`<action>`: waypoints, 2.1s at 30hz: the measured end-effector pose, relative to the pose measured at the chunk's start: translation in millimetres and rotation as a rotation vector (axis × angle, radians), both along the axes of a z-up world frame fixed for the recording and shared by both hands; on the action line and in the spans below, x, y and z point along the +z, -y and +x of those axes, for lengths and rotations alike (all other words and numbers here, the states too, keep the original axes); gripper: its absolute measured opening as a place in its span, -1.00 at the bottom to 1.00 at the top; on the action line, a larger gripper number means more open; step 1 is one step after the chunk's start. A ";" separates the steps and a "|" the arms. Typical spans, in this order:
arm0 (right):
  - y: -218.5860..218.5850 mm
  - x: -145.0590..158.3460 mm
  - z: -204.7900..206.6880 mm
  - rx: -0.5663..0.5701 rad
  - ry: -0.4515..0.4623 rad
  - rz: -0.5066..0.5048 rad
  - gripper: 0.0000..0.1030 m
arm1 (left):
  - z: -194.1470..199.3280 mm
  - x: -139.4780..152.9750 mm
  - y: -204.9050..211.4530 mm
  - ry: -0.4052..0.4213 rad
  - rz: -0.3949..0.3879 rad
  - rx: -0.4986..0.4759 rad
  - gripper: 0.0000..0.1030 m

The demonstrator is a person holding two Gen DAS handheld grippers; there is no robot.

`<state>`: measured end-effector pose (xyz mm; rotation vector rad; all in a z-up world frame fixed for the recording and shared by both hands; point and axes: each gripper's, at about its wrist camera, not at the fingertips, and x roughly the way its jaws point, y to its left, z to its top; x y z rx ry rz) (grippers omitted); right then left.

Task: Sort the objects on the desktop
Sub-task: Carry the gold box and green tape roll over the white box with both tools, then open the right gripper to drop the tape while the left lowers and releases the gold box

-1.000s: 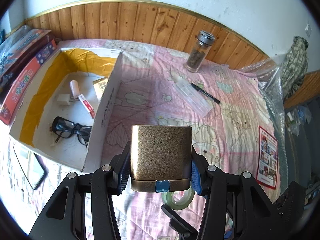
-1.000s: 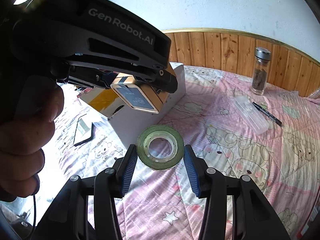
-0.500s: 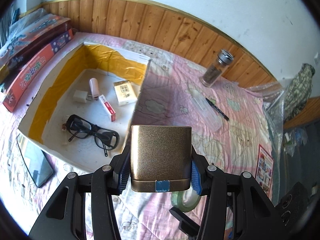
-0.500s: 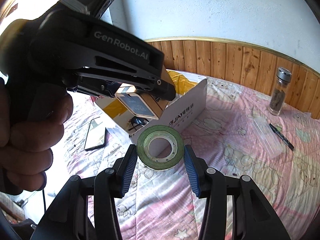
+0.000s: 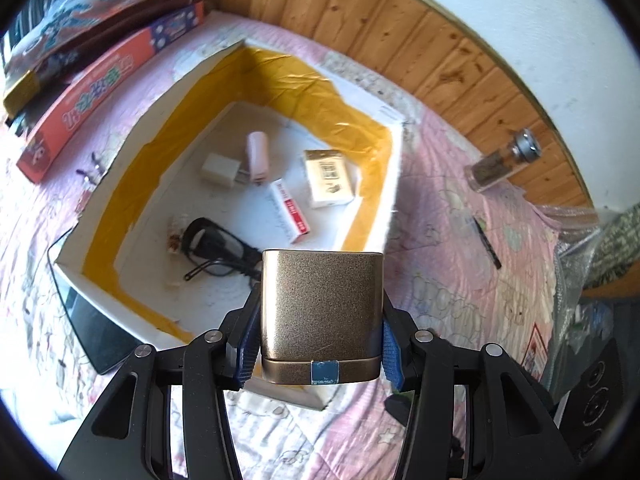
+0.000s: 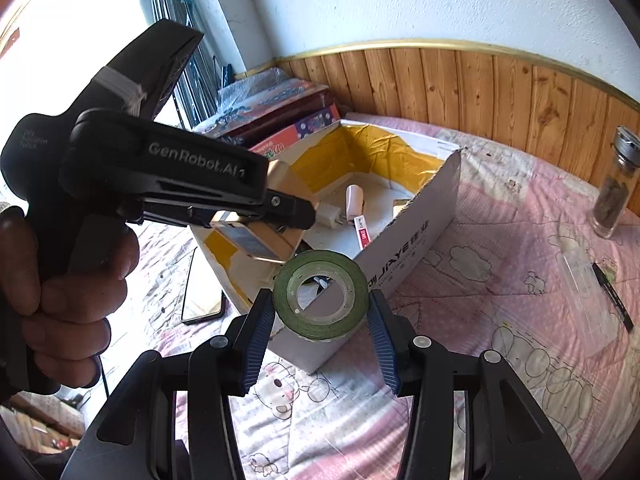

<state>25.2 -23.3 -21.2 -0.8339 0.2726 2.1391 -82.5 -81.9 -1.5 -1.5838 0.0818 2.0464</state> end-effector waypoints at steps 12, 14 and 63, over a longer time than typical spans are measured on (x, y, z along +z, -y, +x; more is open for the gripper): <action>-29.7 34.1 -25.0 -0.018 0.057 -0.066 -0.05 | -33.8 -4.9 22.3 0.023 -0.060 0.128 0.00; -35.9 38.1 -29.0 -0.024 0.060 -0.071 -0.05 | -36.2 -5.3 26.4 0.018 -0.071 0.140 0.00; -272.5 -11.3 -112.3 -0.147 0.313 -0.340 -0.05 | -126.9 -87.2 -13.6 0.220 -0.127 0.284 0.01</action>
